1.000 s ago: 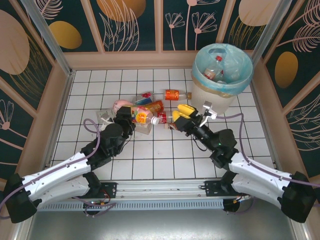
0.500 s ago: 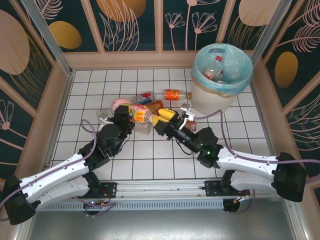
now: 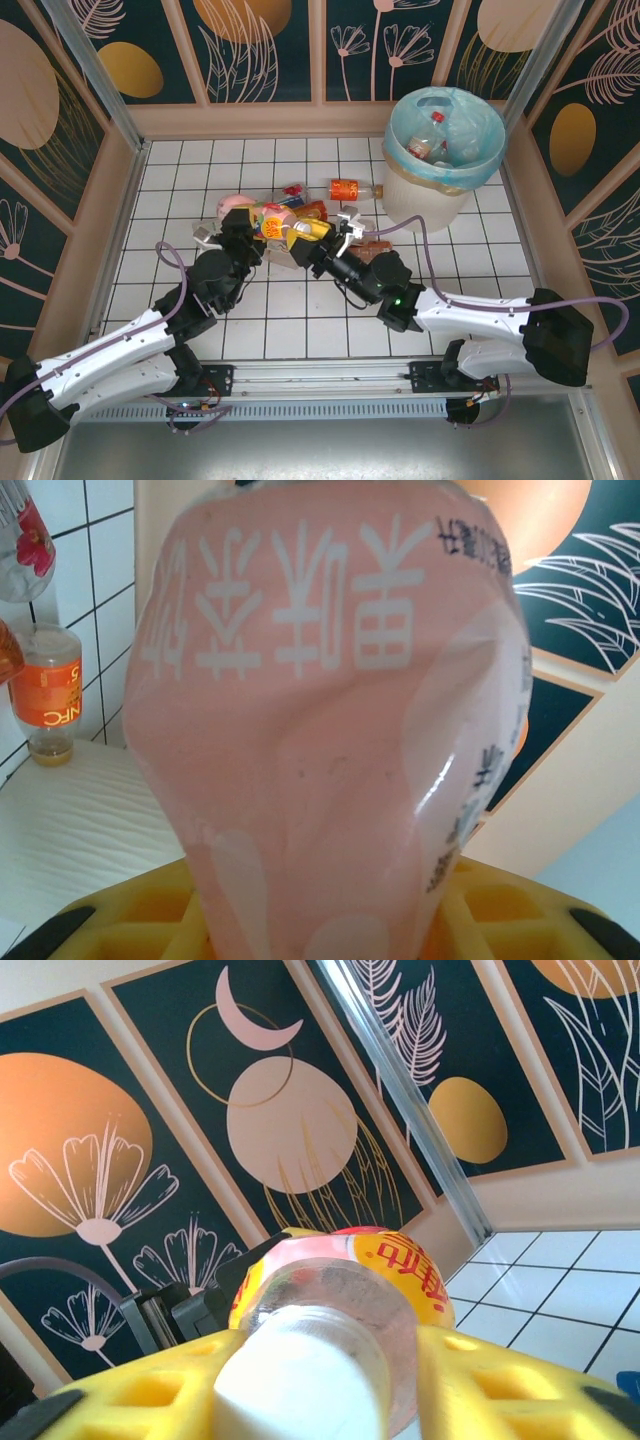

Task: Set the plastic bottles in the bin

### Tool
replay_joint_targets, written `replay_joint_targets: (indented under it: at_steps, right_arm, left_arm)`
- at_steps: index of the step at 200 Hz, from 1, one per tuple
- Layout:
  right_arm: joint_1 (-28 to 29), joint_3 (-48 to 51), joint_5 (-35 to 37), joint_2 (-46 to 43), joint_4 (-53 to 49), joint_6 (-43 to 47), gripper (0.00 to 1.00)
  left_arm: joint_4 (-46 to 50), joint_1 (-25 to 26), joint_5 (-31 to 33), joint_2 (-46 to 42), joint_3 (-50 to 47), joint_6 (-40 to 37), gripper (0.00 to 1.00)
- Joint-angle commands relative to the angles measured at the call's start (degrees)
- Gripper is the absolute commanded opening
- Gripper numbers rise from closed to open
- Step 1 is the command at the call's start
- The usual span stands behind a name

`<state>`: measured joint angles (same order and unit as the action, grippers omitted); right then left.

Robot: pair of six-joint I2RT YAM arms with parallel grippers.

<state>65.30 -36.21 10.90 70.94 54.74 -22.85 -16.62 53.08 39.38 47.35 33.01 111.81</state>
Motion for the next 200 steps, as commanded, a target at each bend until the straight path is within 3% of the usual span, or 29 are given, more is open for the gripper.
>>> replay_joint_targets:
  at_steps: [1,34,51,62,73,77,84,94,117,150,175,200]
  right_arm:
    - [0.5,-2.1,2.5,0.7,4.0,-0.1,0.38]
    - [0.5,-2.5,4.0,0.9,3.5,1.5,0.23]
    - [0.4,-3.2,3.4,1.0,2.8,3.2,0.01]
    - [0.4,-3.7,3.4,0.7,1.8,3.9,0.00]
    - [0.3,-4.2,3.1,0.0,0.3,4.1,0.00]
    - [0.0,-4.5,2.4,-0.4,-0.7,3.9,0.00]
    - [-0.9,-5.7,0.3,-1.3,-3.6,2.9,0.00]
    - [-2.7,-7.8,-2.9,-2.8,-9.1,1.2,0.00]
    - [-6.3,-13.4,-5.2,-6.8,-22.0,1.8,0.00]
    - [-15.3,-27.8,-6.7,-8.8,-48.6,8.3,0.00]
    - [-24.5,-43.7,-6.4,-6.0,-69.8,14.1,0.00]
    - [-33.3,-60.8,-4.9,-0.7,-88.5,17.5,0.00]
  left_arm:
    - [-3.4,0.3,-0.6,-0.4,-0.9,1.7,0.00]
    - [-0.3,0.3,0.2,-1.2,-0.4,1.2,0.00]
    - [-0.5,0.3,0.4,-1.2,-0.7,1.5,0.00]
    - [-1.2,0.3,1.1,-1.6,-1.1,0.7,0.21]
    - [-1.6,0.2,2.2,-2.5,-1.1,-1.8,0.63]
    - [-1.3,0.2,2.7,-2.9,-0.8,-2.8,0.75]
    - [0.1,0.2,3.8,-3.6,0.1,-5.2,0.87]
    - [3.3,0.3,5.5,-5.0,2.0,-8.5,0.98]
    - [9.0,0.2,9.2,-8.2,4.5,-16.0,0.99]
    - [10.1,0.2,12.7,-12.3,2.0,-24.8,0.98]
    - [8.5,0.2,13.2,-10.8,5.1,-47.3,0.98]
    - [14.6,0.2,9.0,-0.2,17.2,-63.3,0.97]
